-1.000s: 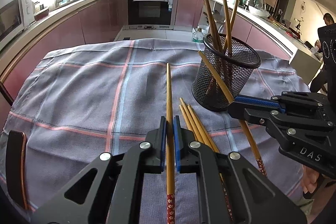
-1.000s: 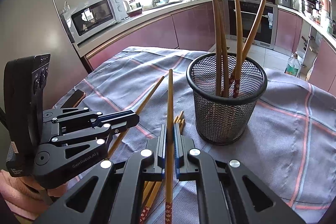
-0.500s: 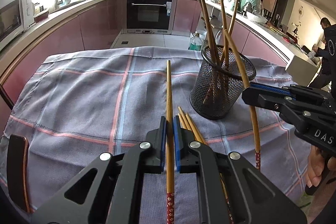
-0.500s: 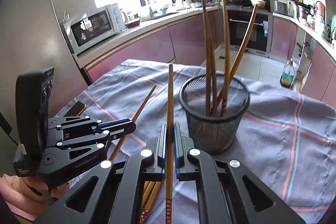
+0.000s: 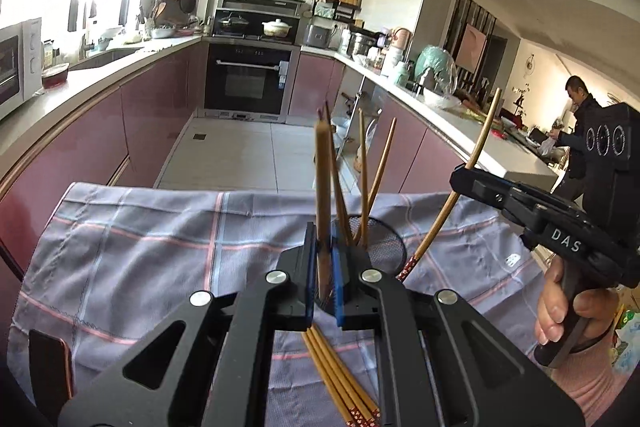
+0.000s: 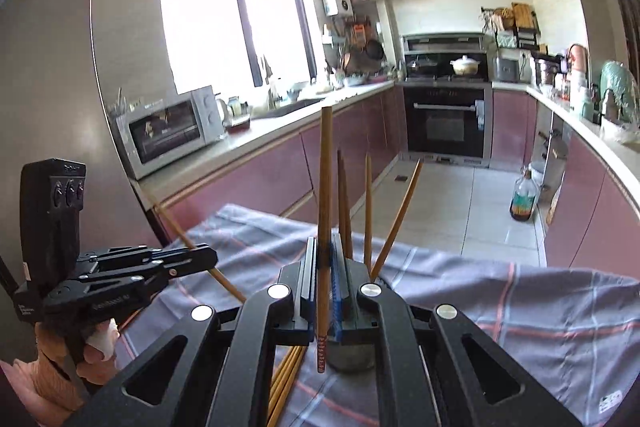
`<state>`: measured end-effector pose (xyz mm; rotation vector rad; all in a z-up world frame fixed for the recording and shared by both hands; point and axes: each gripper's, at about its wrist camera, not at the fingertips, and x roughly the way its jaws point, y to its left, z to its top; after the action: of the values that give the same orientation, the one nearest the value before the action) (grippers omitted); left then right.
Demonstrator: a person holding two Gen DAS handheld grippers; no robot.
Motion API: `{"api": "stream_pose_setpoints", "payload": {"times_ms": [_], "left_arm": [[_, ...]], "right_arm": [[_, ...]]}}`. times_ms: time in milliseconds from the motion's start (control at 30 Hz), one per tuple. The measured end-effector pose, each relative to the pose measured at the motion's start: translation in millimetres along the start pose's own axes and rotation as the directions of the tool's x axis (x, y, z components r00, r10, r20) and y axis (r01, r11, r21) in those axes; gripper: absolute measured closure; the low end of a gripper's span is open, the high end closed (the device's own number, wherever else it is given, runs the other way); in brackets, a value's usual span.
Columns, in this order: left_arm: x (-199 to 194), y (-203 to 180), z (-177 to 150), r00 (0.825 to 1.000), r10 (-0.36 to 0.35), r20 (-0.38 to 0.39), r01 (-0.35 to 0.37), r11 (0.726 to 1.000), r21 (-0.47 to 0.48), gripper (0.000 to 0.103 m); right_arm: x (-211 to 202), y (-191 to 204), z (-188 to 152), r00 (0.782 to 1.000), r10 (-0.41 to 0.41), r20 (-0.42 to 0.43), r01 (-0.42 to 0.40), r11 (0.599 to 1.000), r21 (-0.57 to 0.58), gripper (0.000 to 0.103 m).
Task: Organize utensils
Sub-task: 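Lower the chopsticks into the mesh cup and open both tools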
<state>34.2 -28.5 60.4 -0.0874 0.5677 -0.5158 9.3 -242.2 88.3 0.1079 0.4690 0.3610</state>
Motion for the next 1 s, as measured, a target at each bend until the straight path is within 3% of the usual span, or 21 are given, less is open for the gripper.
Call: {"api": "stream_pose_setpoints", "payload": {"times_ms": [267, 400, 600, 800, 1000], "left_arm": [[-27, -32, 44, 0.994, -0.053, 0.095, 0.048, 0.997, 0.059, 0.096], [-25, -46, 55, 0.992, -0.062, 0.108, 0.055, 0.996, 0.067, 0.096], [-6, -56, 65, 0.993, -0.062, 0.098, 0.056, 0.996, 0.064, 0.096], [38, -54, 55, 1.000, -0.027, 0.002, 0.027, 0.999, 0.044, 0.096], [83, -34, 44, 0.994, 0.006, -0.107, -0.003, 0.999, 0.032, 0.096]], "right_arm": [[-14, -9, 32, 0.995, -0.019, 0.103, 0.019, 1.000, 0.002, 0.098], [-6, -10, 37, 0.994, -0.039, 0.099, 0.040, 0.999, -0.014, 0.098], [25, -11, 24, 0.998, -0.059, 0.002, 0.059, 0.998, -0.027, 0.098], [60, -15, 7, 0.989, -0.075, -0.130, 0.073, 0.997, -0.022, 0.097], [80, -16, -7, 0.974, -0.098, -0.203, 0.096, 0.995, -0.022, 0.083]]}}
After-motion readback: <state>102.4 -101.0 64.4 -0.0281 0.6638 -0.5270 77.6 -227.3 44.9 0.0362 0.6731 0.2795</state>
